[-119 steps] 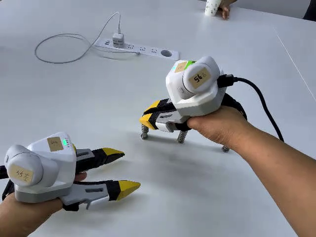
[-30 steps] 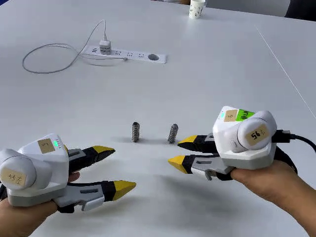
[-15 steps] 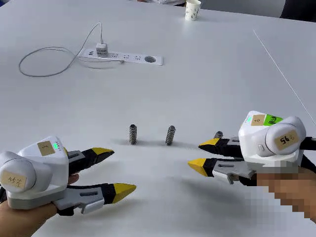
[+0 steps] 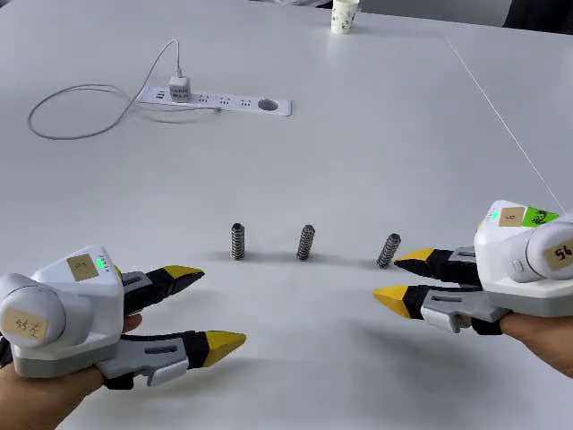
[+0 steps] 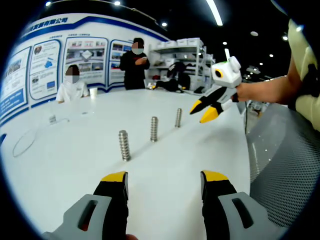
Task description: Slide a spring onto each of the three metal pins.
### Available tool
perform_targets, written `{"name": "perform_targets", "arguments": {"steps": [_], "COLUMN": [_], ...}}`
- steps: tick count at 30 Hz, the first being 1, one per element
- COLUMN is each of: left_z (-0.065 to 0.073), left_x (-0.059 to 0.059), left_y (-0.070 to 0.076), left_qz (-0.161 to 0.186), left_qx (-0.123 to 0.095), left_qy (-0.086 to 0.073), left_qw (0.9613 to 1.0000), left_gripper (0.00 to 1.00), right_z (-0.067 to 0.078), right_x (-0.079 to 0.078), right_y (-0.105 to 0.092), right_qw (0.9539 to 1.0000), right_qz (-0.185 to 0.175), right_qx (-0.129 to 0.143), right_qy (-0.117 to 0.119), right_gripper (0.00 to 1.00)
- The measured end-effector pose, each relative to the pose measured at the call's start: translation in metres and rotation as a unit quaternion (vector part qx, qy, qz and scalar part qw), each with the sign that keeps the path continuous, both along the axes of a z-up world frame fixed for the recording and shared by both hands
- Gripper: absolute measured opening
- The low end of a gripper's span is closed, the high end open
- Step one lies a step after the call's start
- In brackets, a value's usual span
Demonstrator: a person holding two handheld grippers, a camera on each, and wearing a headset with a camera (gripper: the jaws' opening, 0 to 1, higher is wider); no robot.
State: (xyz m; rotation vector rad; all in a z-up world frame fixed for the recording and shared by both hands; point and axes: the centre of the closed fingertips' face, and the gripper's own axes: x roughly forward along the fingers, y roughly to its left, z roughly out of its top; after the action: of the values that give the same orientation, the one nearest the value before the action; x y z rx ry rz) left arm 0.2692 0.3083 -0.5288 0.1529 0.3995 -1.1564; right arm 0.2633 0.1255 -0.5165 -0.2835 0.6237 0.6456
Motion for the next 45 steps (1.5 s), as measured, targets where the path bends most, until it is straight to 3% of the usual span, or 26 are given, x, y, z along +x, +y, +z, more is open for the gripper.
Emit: {"name": "perform_targets", "arguments": {"steps": [17, 45], "left_z": [0.000, 0.001], "left_x": [0.003, 0.007], "left_y": [0.000, 0.005], "left_qz": [0.003, 0.017], "left_qx": [0.001, -0.004], "left_qy": [0.002, 0.007], "left_qw": [1.0000, 0.9998], "left_gripper": [0.61, 0.65], "right_z": [0.003, 0.005], "right_x": [-0.003, -0.006], "right_y": [-0.024, -0.022], "right_qw": [0.9993, 0.9986], "right_qz": [-0.034, -0.037], "right_qx": [0.010, 0.032], "right_qy": [-0.009, -0.020], "right_gripper": [0.40, 0.53]}}
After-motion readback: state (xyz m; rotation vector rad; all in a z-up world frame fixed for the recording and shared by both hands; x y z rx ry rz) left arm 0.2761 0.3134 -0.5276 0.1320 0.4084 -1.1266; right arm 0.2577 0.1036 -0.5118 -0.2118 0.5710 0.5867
